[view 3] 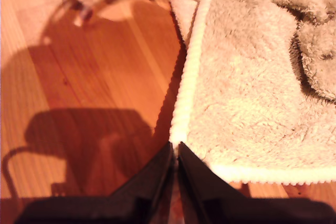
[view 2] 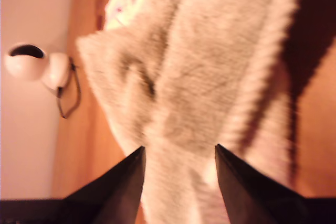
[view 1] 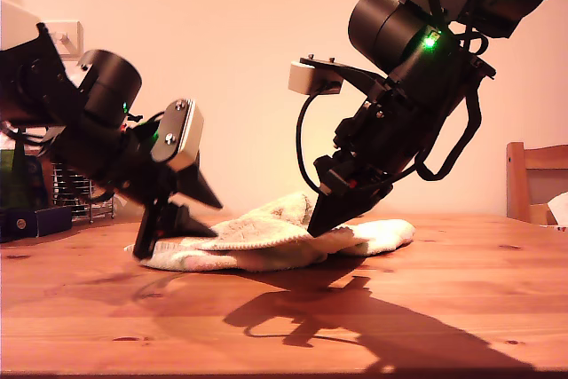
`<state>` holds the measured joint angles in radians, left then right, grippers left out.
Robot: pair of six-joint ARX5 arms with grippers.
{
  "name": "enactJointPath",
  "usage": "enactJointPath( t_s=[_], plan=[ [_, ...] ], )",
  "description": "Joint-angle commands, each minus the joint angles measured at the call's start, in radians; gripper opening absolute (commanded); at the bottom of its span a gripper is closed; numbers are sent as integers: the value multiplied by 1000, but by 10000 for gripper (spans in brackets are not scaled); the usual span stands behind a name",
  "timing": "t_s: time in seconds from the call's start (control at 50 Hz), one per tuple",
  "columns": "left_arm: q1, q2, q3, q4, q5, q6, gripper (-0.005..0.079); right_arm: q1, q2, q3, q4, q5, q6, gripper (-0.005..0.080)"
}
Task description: Fold the tea towel in front of you. After folding it, place it to the right side.
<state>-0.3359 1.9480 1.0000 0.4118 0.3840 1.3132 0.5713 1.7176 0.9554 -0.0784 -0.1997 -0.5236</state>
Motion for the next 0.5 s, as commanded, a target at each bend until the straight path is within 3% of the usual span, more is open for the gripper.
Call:
enactJointPath(
  t_s=[0.0,0.2,0.48],
  plan=[
    [8,26,1,0,6,5,375,6,-9,-3,6,-3,5,-11],
    [10,35,1,-68,63,7,375,6,-16,-3,8,-3,5,-11],
    [11,56,2,-99,71,84,375,6,-18,-3,6,-11,17,-11]
  ],
)
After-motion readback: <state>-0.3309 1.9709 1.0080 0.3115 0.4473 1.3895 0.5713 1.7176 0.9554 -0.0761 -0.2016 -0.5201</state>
